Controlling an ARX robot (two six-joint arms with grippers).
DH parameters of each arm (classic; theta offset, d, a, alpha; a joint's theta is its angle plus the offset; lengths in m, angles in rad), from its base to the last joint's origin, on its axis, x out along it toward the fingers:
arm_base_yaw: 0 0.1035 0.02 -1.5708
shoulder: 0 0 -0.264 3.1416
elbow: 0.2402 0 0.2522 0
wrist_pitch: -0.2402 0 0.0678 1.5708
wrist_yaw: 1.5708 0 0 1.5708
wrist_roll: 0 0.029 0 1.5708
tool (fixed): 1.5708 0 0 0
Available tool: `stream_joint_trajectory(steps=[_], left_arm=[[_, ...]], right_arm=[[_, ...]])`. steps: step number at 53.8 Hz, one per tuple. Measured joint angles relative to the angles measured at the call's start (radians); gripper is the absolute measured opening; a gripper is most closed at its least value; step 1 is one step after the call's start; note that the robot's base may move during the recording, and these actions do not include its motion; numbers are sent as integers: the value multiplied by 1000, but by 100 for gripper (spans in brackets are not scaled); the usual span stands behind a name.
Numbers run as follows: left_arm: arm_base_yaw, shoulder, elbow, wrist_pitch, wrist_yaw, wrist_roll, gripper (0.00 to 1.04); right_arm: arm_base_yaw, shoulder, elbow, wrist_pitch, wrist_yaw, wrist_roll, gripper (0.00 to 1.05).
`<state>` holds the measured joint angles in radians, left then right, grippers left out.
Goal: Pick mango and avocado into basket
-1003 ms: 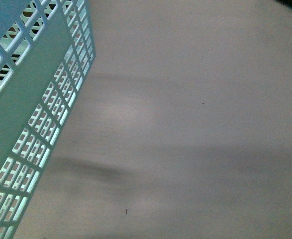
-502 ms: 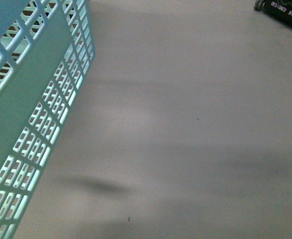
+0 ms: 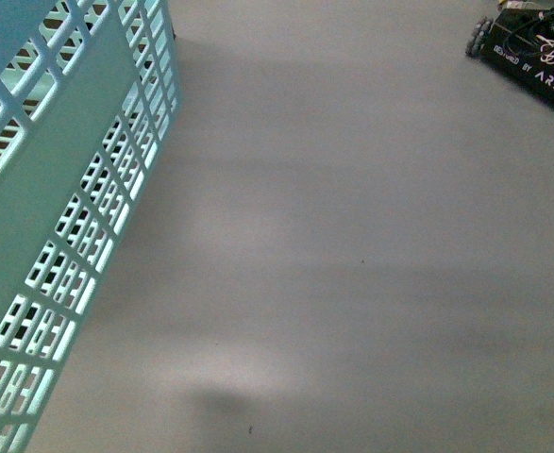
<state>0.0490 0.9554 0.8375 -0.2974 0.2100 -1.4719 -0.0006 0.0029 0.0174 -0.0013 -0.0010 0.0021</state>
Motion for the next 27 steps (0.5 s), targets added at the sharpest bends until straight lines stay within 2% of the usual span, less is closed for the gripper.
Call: stream_joint_trajectory(steps=[27], left_arm=[[0,0,0,0,0,0,4]], right_arm=[[0,0,0,0,0,1,96]])
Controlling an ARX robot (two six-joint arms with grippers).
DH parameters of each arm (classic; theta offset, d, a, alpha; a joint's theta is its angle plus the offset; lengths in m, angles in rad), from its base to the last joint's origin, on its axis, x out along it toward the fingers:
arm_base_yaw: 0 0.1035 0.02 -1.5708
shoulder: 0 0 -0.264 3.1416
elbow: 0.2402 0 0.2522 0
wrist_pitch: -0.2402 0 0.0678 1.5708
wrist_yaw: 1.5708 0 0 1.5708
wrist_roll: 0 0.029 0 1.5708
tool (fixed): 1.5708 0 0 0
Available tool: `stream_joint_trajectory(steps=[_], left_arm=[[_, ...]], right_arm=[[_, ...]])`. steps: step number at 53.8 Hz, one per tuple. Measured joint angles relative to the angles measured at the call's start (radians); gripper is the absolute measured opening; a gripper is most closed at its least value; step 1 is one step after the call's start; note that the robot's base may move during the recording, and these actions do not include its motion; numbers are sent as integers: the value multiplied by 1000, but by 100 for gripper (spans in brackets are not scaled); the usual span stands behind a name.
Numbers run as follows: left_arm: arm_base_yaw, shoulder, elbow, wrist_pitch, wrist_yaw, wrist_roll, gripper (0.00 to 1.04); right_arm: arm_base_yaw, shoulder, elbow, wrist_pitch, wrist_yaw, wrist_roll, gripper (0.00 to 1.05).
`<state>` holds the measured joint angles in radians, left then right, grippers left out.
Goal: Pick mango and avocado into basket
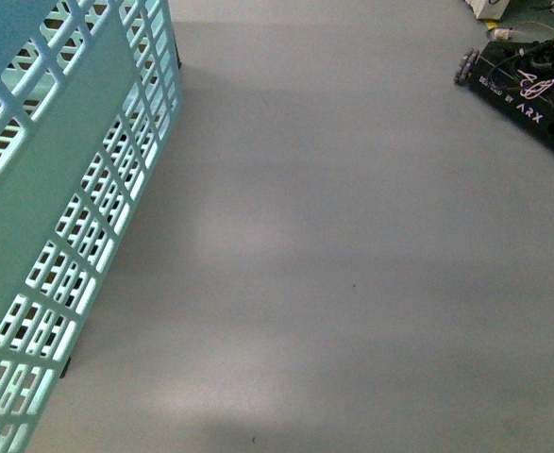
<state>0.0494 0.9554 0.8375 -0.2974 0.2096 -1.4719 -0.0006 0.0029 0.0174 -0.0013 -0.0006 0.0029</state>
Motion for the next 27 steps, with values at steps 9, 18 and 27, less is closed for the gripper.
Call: stream_joint_trajectory(steps=[9,18,27], left_arm=[[0,0,0,0,0,0,4],[0,0,0,0,0,0,4],[0,0,0,0,0,0,4]], right_arm=[[0,0,0,0,0,-1,96],[0,0,0,0,0,0,96],[0,0,0,0,0,0,96]])
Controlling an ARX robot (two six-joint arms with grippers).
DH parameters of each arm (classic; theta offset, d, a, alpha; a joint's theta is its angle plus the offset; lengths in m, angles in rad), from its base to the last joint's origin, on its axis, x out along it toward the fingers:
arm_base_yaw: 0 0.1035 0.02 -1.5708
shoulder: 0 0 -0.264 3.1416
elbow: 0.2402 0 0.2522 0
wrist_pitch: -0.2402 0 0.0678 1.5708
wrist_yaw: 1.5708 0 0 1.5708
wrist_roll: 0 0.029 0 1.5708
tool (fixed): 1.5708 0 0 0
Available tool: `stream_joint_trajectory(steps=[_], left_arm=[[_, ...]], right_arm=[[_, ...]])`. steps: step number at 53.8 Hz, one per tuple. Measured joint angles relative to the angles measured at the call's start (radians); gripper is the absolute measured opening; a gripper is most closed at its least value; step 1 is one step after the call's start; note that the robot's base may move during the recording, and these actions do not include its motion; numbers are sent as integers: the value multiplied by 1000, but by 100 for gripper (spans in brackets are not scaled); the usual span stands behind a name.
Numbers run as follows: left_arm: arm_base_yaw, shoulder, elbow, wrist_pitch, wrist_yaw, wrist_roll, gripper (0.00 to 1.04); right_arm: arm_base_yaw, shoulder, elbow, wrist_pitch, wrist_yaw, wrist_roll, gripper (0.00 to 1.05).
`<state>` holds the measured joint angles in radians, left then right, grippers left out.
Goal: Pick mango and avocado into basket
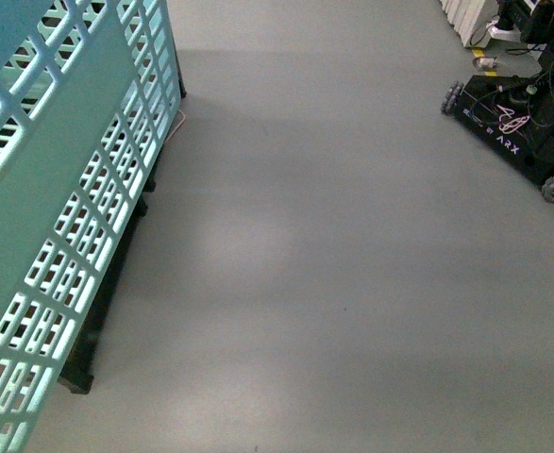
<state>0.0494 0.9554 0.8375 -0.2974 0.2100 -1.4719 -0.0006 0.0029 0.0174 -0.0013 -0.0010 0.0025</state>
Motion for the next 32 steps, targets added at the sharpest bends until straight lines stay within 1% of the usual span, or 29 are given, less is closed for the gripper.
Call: stream_joint_trajectory(steps=[13,19,32], left_arm=[[1,0,2,0,0,-3,4],[-3,0,3,0,23,-11,4],[-1,0,5,0,1,-10,4]], right_arm=[[1,0,0,0,4,0,96],[1,0,0,0,6,0,96],[1,0,0,0,3,0,96]])
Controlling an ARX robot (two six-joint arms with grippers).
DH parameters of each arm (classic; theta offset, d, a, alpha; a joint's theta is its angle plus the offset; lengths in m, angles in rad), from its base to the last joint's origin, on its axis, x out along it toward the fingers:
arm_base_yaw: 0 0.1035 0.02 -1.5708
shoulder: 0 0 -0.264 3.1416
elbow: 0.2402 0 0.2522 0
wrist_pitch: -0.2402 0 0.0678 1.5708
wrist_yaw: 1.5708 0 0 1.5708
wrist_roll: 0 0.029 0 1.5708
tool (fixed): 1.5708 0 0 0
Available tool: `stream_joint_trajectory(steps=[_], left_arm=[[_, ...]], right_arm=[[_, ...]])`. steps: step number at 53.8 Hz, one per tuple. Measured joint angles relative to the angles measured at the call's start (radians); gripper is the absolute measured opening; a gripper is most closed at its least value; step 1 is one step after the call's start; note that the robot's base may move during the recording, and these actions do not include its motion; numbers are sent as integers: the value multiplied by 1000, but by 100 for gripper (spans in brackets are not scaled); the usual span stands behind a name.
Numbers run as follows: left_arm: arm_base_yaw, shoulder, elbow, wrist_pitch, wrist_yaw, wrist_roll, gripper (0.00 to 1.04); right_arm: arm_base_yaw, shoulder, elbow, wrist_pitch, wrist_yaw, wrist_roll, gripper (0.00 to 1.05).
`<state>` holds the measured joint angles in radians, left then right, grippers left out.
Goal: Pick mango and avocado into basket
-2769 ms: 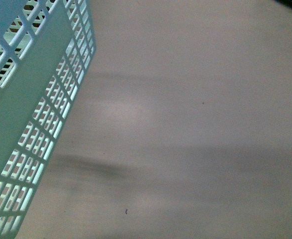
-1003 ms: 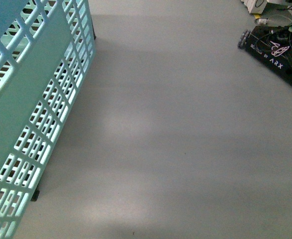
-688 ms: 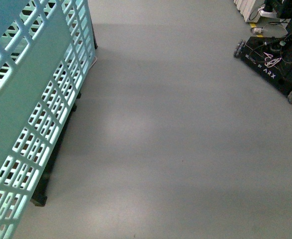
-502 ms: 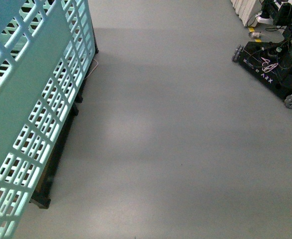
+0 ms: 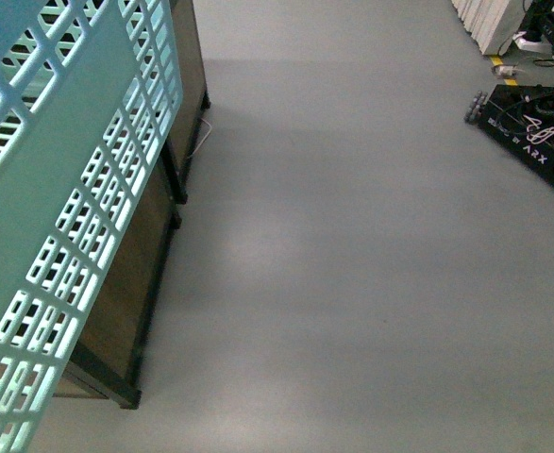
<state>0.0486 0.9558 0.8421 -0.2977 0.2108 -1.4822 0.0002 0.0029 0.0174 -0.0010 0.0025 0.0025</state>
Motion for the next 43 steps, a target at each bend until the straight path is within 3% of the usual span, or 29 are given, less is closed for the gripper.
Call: stream_joint_trajectory(steps=[43], left_arm=[[1,1,1,-2,0,3,4]], right_arm=[[0,0,0,0,-2,0,96]])
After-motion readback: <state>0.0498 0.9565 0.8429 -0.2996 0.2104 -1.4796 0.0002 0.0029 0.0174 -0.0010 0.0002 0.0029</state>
